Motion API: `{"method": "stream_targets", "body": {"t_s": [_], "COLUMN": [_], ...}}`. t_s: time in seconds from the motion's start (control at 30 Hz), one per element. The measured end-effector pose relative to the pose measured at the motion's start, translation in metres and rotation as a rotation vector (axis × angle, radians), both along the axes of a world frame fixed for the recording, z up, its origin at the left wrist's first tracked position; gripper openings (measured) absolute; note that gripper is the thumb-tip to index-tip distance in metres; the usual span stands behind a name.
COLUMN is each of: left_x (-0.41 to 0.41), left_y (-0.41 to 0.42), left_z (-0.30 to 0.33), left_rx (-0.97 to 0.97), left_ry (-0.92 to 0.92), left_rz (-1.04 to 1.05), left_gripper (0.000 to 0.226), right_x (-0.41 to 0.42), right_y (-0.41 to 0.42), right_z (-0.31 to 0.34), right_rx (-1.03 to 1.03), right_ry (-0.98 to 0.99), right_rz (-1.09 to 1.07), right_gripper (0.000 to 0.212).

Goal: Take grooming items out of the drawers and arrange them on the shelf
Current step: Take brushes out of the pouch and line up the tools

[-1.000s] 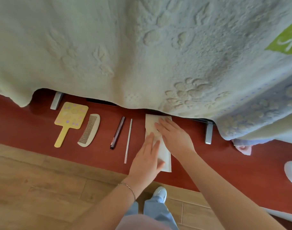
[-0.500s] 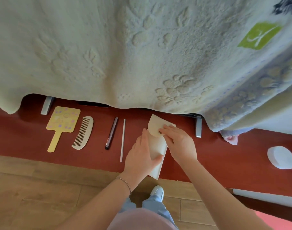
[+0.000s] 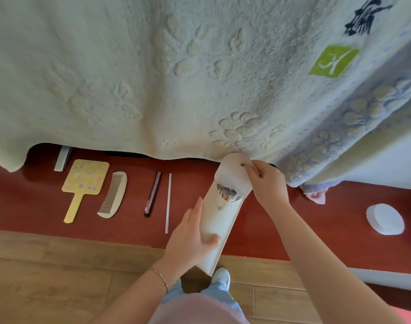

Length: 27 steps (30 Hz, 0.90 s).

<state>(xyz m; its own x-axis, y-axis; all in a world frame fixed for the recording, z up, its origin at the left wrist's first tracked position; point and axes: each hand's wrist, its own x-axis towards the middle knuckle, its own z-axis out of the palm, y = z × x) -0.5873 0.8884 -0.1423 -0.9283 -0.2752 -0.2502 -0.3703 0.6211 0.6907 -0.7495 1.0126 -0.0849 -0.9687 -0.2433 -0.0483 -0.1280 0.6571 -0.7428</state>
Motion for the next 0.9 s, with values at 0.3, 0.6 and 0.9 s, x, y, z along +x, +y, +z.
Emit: {"method": "stream_targets", "body": {"t_s": [0.3, 0.6, 0.9], "left_x": [0.021, 0.025, 0.022], "left_y": [-0.008, -0.009, -0.013], "left_z": [0.005, 0.012, 0.012], "left_rx": [0.019, 0.095, 0.308], "left_ry": [0.005, 0.033, 0.005], "left_rz": [-0.032, -0.027, 0.029], "left_gripper": [0.092, 0.090, 0.092], "right_x": [0.009, 0.038, 0.038], "right_y": [-0.008, 0.011, 0.012], "right_z": [-0.019, -0.014, -0.003], "right_rx": [0.398, 0.223, -0.022], "right_ry": [0.236, 0.053, -0.182], "right_rz": [0.082, 0.358, 0.264], "right_gripper": [0.048, 0.038, 0.012]}}
